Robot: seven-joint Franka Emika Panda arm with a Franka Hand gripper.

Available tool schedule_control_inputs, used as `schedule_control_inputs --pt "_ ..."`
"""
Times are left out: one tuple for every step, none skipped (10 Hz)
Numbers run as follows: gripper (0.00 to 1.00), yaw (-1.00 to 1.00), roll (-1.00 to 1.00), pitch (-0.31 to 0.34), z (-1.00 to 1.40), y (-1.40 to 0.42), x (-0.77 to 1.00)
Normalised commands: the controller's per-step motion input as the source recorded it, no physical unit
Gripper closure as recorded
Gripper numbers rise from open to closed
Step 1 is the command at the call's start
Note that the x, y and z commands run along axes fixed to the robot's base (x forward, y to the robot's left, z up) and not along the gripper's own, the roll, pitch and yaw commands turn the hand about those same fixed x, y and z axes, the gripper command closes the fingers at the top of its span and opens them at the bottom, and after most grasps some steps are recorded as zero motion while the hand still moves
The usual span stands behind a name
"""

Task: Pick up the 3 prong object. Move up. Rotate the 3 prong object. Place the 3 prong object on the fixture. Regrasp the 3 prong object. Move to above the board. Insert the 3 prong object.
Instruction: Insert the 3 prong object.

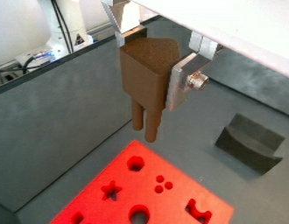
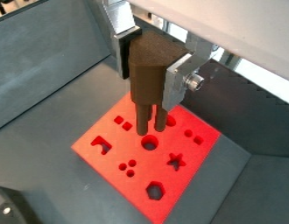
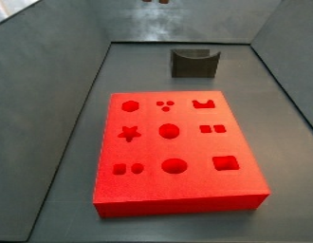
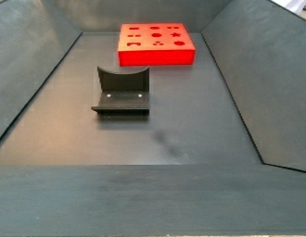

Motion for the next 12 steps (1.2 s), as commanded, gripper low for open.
schedule_control_inputs --pt "1.0 -0.01 0.0 0.0 0.0 0.0 0.0" --pt "1.0 -0.1 0.0 -0.019 -0.13 0.0 -0.03" --pt "1.0 -0.17 -0.01 -0.047 -0.45 0.03 0.0" --pt "1.0 -0.21 -0.02 -0.083 -0.55 0.0 0.0" --pt "1.0 -0.27 -0.04 -0.1 -0.58 0.01 0.0" --pt "1.0 -0.39 -0.06 -0.086 -0.53 0.03 0.0" --pt "1.0 -0.48 -0.11 -0.073 -0.42 0.1 0.0" --pt "1.0 -0.59 -0.11 -0.103 -0.35 0.11 0.0" --pt "1.0 -0.65 -0.11 -0.097 -0.33 0.13 0.02" --pt "1.0 -0.64 -0.13 -0.103 -0.31 0.13 0.08" --pt "1.0 -0.66 -0.14 -0.084 -0.3 0.13 0.24" --pt "1.0 -0.49 -0.15 -0.1 -0.3 0.22 0.36"
